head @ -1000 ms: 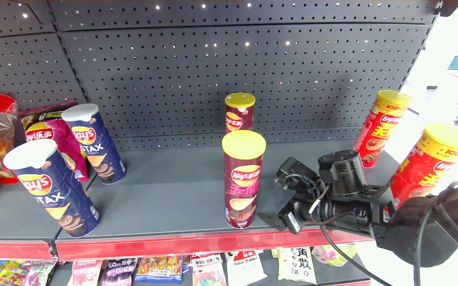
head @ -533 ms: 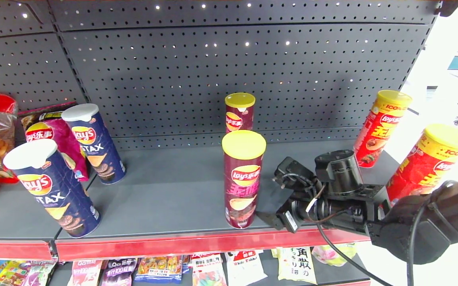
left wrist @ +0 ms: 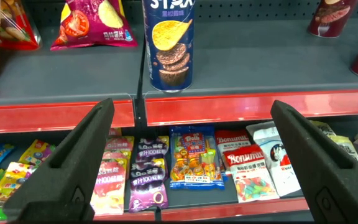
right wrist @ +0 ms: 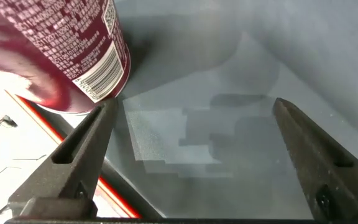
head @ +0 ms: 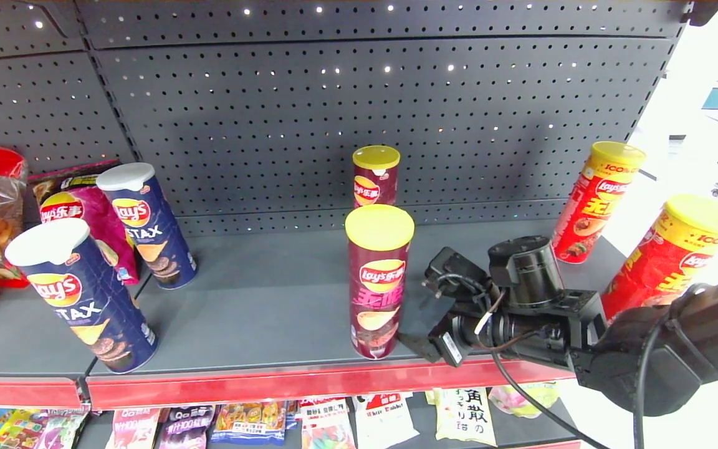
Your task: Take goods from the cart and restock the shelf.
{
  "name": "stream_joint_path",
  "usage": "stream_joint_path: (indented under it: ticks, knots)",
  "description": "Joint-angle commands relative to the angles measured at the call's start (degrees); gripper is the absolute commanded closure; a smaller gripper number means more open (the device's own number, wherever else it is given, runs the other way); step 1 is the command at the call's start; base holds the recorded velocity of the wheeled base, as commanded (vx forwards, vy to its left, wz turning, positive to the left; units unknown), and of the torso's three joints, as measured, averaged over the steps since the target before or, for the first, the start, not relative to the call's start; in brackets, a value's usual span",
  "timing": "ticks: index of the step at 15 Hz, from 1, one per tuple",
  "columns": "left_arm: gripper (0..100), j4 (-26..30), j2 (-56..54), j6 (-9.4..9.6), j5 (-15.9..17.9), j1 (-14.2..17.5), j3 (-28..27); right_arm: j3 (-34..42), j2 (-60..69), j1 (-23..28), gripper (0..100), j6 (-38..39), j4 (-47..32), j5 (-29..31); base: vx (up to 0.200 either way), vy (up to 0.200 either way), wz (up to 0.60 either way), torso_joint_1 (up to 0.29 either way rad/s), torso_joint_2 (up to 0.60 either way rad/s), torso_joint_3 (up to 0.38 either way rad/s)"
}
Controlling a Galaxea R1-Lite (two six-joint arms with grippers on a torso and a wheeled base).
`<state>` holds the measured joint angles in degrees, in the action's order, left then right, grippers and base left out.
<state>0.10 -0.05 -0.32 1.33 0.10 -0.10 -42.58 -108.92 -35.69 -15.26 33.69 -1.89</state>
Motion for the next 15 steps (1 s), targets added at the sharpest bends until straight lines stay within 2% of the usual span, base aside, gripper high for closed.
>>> stream_joint_path:
  ticks: [1,9,13,15]
  knots:
    - [0,-0.01,0.05,-0.03,-0.01,-0.01,0.01,-0.57,-0.50,-0.25,0,-0.03,0.06,-0.04,0.000,0.000,0.00,0.000,0.00,0.000]
    - [0,-0.01,0.05,-0.03,-0.01,-0.01,0.01,-1.45,-1.20,-0.69,0,-0.03,0.06,0.04,0.000,0.000,0.00,0.000,0.00,0.000]
    - [0,-0.01,0.05,-0.03,-0.01,-0.01,0.01,0.39,2.31,0.27,0,-0.29,0.76,-0.04,0.000,0.000,0.00,0.000,0.00,0.000]
    - [0,-0.01,0.05,-0.03,-0.01,0.08,0.01,4.26,6.35,0.10,0,-0.56,4.01,-0.04,0.000,0.000,0.00,0.000,0.00,0.000]
